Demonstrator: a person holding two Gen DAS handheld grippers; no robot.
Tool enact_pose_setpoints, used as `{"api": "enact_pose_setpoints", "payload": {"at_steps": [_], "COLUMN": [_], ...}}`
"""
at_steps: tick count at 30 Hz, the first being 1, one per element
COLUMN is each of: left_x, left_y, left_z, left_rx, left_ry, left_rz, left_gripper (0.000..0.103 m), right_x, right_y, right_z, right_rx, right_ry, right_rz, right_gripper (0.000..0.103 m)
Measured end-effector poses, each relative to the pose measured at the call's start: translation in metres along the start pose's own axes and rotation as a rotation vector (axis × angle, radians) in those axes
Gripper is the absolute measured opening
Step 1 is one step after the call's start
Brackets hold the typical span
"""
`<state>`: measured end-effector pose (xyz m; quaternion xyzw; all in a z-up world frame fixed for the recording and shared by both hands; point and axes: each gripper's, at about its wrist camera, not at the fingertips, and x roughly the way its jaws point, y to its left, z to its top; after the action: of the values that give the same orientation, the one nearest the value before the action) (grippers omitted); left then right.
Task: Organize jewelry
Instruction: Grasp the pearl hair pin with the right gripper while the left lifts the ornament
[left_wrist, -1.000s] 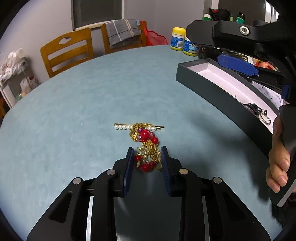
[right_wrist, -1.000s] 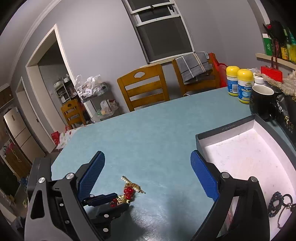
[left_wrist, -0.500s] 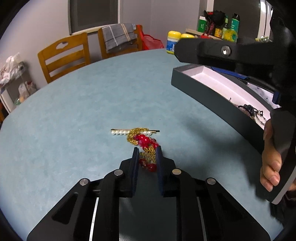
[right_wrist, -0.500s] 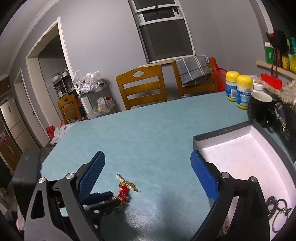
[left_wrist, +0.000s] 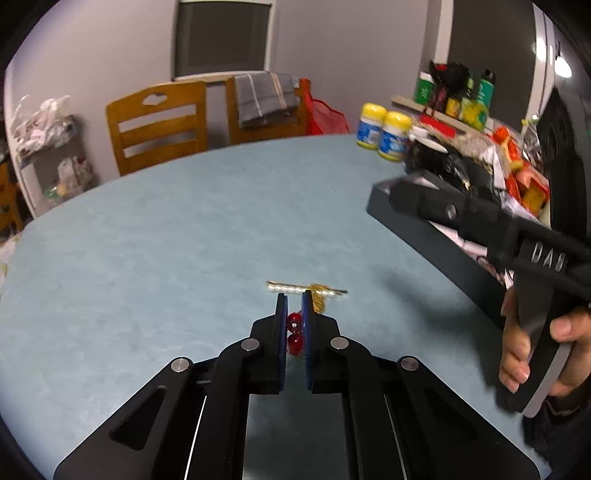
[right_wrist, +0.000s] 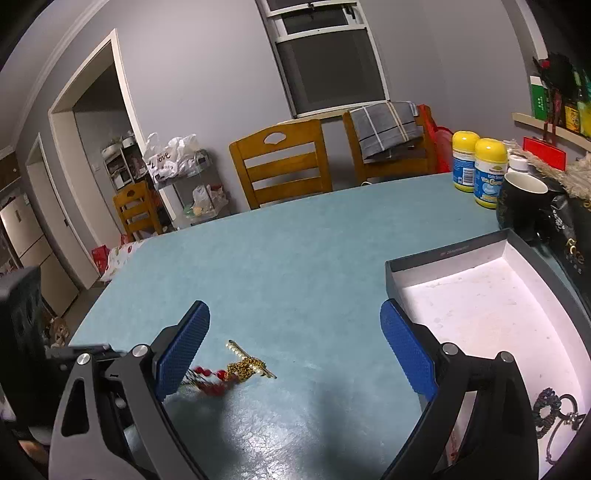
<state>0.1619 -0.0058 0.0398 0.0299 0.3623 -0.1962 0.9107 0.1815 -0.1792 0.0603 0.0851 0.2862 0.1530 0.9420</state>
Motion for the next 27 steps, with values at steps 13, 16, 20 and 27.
{"api": "enact_pose_setpoints", "payload": {"at_steps": [13,16,20,27], "left_x": [-0.058,-0.063,-0.062,-0.057], "left_y": [0.033,0.035,0.036,0.036], "left_z": [0.014,0.016,0.015,0.014], "left_rx": [-0.156,-0.173,-0.173,-0.159], "left_ry": [-0.2,-0.22,-0.217,-0.196], "left_rz": [0.106,0.129,0.137,0.128], "left_gripper": [0.008,0.008,0.008,0.008], "right_x": [0.041,0.059,0.076,0.091], "right_y": [0.036,0.044,0.046,0.056], "right_z": [-0.02,-0.028,-0.028,-0.031], "right_rx": [-0.18,-0.244,-0.247,-0.301], "right_ry": [0.191,0.256,0.313,0.366], "right_rz": [0.032,0.004,0.015,0.033], "right_gripper": [0.055,0.055,0.053,0.05]}}
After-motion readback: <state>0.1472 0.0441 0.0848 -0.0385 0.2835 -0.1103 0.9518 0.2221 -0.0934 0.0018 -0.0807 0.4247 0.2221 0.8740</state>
